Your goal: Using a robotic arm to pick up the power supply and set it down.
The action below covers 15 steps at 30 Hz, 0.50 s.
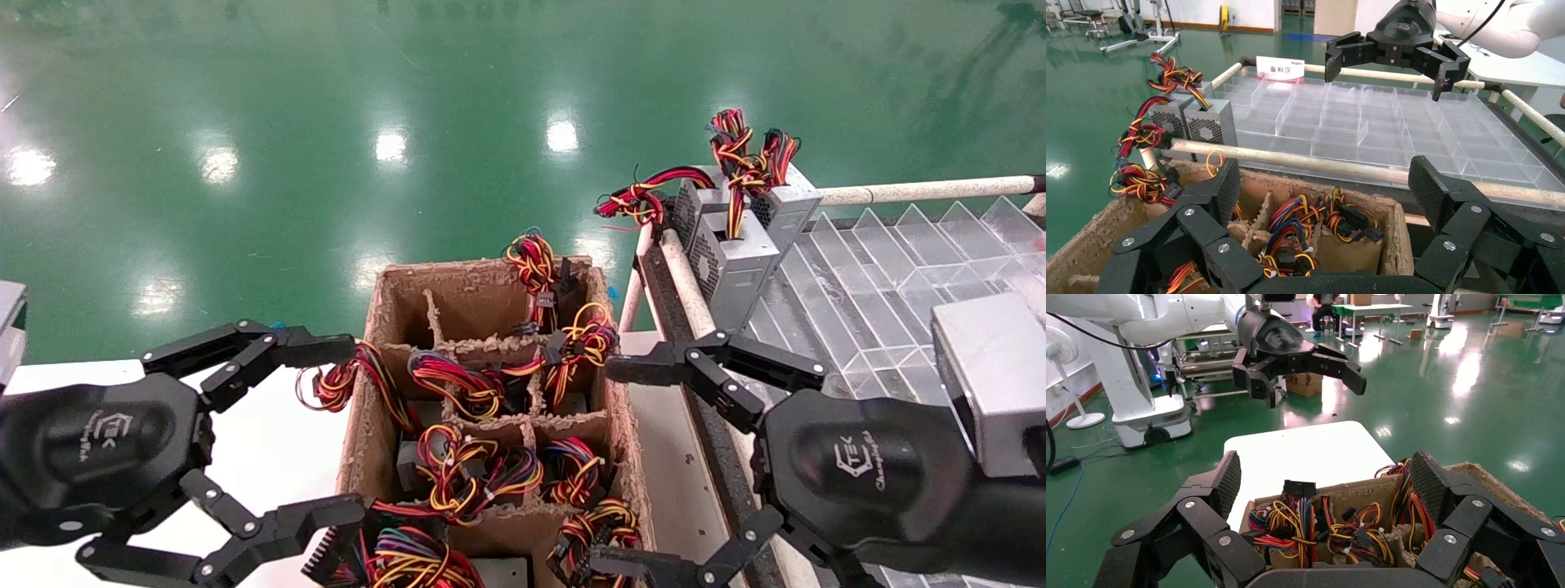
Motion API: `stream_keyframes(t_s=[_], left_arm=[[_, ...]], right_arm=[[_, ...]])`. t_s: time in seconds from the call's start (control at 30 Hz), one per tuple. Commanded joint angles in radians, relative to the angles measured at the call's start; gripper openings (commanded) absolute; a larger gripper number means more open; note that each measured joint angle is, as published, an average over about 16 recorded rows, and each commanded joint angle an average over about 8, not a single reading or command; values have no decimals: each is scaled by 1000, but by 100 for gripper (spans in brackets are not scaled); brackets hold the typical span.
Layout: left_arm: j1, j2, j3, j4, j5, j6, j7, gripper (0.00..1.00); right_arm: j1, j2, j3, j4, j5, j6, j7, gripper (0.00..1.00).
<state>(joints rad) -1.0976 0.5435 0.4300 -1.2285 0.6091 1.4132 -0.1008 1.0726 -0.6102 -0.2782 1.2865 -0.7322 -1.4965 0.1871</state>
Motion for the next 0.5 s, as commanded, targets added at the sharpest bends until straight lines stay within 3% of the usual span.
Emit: stream_keyframes(t_s=[0.03,0.5], left_arm=[[0,0,0,0,0,0,0,100],[0,0,0,0,0,0,0,100]], right_arm=[[1,-1,-1,-2,0,1,0,100],[4,-2,-3,-6,2,2,-2,100]])
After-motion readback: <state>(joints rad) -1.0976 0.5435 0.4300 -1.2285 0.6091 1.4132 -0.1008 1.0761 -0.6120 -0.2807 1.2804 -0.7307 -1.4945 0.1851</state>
